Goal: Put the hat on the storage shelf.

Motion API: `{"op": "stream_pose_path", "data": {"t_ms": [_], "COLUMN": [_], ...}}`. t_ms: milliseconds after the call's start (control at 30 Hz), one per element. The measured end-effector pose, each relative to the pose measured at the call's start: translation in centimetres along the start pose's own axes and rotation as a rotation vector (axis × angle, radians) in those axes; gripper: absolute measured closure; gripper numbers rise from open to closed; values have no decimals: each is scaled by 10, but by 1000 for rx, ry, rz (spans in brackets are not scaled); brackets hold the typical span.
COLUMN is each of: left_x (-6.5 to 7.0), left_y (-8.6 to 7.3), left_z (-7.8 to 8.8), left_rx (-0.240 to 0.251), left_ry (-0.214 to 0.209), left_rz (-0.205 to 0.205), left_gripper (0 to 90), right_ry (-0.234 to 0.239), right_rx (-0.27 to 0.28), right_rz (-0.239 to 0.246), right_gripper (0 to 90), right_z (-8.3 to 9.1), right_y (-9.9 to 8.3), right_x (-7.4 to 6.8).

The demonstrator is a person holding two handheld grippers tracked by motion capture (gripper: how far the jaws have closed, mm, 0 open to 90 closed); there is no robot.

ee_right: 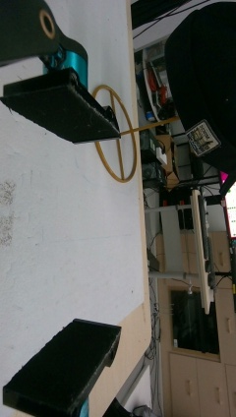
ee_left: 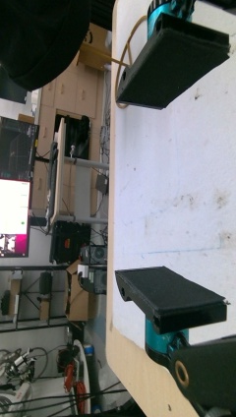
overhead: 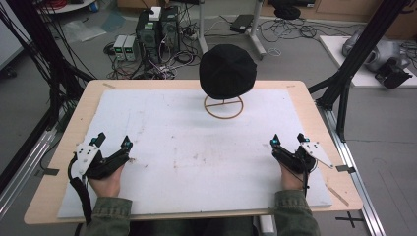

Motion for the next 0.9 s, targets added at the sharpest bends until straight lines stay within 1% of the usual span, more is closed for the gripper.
{"op": "stream_pose_path", "data": {"t_ms": [100, 167, 467, 633, 900], "left_x": [-3, -3, -5, -4, -4], "left_y": [-3, -5, -5, -5, -5], "left_z": [1, 1, 3, 3, 3], "left_rx": [-5, -9, -5, -5, -8], "left_ry": [9, 18, 19, 16, 15], "left_rz": [-4, -18, -8, -5, -5], "left_gripper": [165, 165, 165, 165, 165], "right_ry": [0, 1, -3, -2, 0], "right_rx": [-3, -3, 0, -5, -9], "right_rz": [-3, 1, 2, -13, -19], "right_gripper": [88, 88, 87, 87, 87], "right_z": [0, -1, 0, 0, 0], "right_y": [0, 0, 0, 0, -1], "right_x": [1, 1, 2, 2, 1]}}
Point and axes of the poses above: each handheld gripper's, and its own axes: z roughly backward along the jaws, y roughly out of its top, x roughly to its right, the point moved 10 cm from there along -z, roughly forward along the jaws, and after that the axes turned 4 degrees about -x, right-handed, at the moved point
